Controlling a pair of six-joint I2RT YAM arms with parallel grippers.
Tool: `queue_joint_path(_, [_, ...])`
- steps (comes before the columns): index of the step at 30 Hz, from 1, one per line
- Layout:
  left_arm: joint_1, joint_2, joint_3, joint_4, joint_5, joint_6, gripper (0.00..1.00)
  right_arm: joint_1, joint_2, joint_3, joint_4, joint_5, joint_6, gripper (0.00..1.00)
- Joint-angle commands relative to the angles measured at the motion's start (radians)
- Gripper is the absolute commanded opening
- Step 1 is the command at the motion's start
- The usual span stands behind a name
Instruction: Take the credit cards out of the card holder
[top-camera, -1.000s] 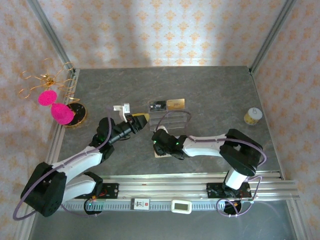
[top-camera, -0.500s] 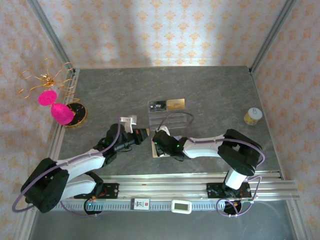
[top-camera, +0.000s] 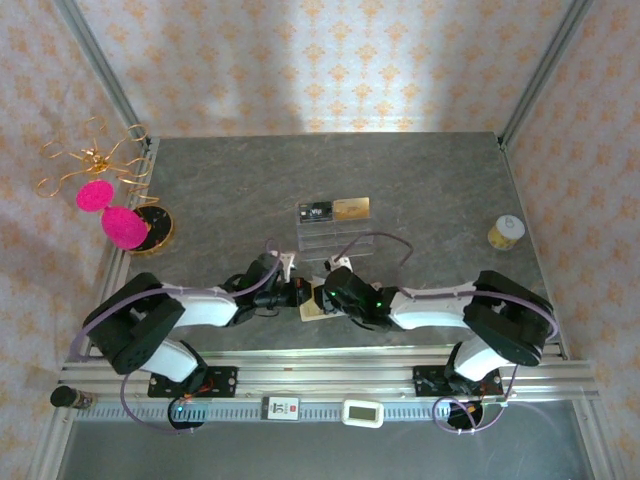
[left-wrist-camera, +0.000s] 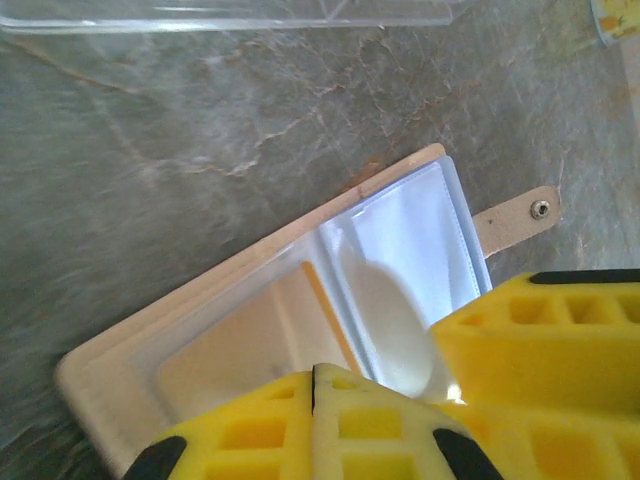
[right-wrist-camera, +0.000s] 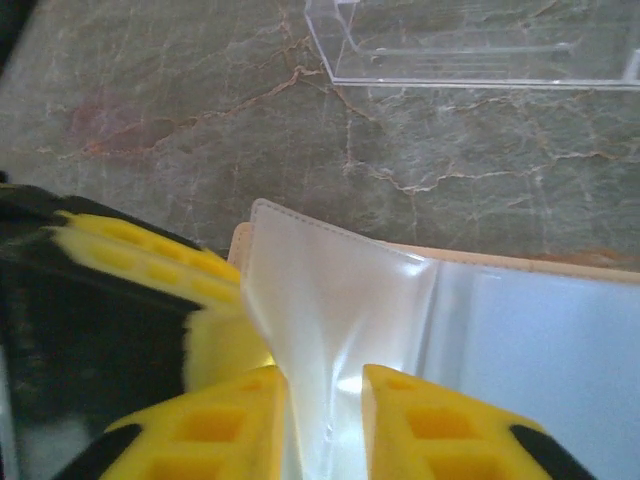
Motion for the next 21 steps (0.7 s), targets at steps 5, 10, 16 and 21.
queue_joint_path(5, [-0.070,0.086,0.146,-0.041,0.044,0.049,0.00,0.004,-0.259,-0.090,-0.025,0.168,0.068,0.36])
queue_joint_path(10, [-0.111,0.197,0.248,-0.115,0.095,0.085,0.00,0.004,-0.385,-0.116,-0.132,0.235,0.109,0.36])
queue_joint_path(16, [-0.119,0.174,0.263,-0.091,0.060,0.068,0.00,-0.003,-0.485,-0.148,-0.177,0.253,0.148,0.37])
queue_joint_path(21, [-0.058,0.002,0.169,-0.103,-0.029,0.029,0.04,-0.102,-0.465,-0.135,-0.149,0.044,0.106,0.35])
